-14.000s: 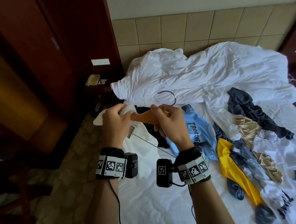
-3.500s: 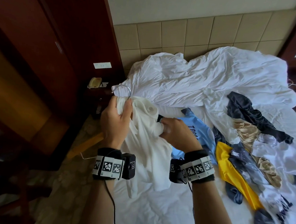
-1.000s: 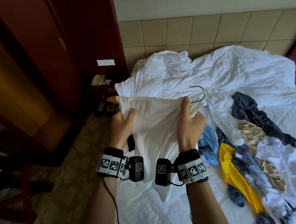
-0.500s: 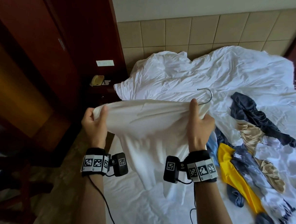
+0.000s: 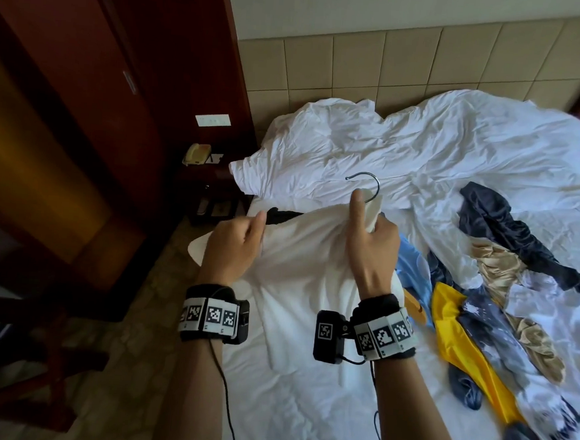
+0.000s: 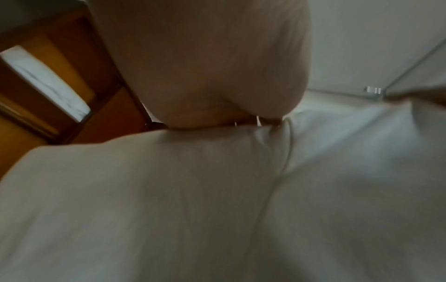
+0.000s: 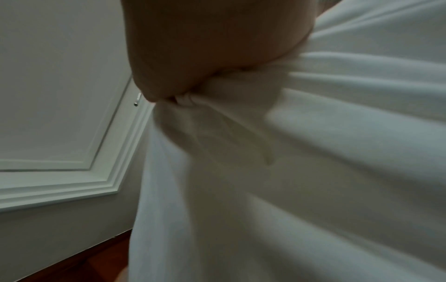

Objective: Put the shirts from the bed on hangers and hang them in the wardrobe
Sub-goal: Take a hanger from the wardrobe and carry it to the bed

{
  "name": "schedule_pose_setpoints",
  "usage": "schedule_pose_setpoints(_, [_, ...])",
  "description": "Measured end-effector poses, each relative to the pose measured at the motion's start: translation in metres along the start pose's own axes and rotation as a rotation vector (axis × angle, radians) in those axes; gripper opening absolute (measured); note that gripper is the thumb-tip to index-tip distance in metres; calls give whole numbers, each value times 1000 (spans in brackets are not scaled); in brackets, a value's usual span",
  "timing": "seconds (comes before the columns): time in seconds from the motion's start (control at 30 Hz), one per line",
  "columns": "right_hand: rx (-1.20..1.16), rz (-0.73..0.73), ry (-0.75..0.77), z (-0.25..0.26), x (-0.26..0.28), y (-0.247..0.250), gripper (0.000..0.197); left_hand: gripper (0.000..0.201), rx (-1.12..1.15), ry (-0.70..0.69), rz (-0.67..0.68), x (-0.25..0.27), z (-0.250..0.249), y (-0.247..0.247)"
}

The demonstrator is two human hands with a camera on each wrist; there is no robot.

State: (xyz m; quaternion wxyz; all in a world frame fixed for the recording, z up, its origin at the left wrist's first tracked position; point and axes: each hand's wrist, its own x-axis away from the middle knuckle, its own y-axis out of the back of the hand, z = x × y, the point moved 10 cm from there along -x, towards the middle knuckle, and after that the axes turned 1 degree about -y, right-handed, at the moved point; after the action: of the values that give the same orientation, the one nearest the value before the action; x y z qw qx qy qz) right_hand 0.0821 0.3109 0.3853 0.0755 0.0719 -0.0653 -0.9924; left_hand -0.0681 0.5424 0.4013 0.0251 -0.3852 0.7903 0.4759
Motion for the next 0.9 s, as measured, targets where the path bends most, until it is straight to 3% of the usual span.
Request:
schedule_pose_setpoints(0.1, [-3, -57, -4, 4, 1, 13, 76, 66, -69, 39, -70, 6, 24, 1])
schedule_pose_setpoints(0.3, [-22, -100, 2, 2, -4, 26, 74, 81, 85, 369, -166, 26, 104, 11])
schedule_pose_setpoints(0.37, [-28, -92, 11, 3, -4, 24, 74, 77, 80, 407, -176, 29, 112, 15])
schedule_pose_setpoints(0.5, [-8, -59, 5, 6, 3, 15, 72, 44, 120, 166, -293, 19, 53, 40])
schedule_pose_setpoints(0.57, [26, -38, 3, 9, 7, 9, 70, 38, 162, 56, -228, 11, 16, 38])
schedule_pose_setpoints(0.7, [28, -28, 7, 11, 11, 2, 72, 47, 215, -123, -46, 8, -52, 7])
schedule_pose_setpoints(0.9, [-23, 8, 32, 14, 10, 1, 76, 63, 36, -149, -73, 13, -68, -19])
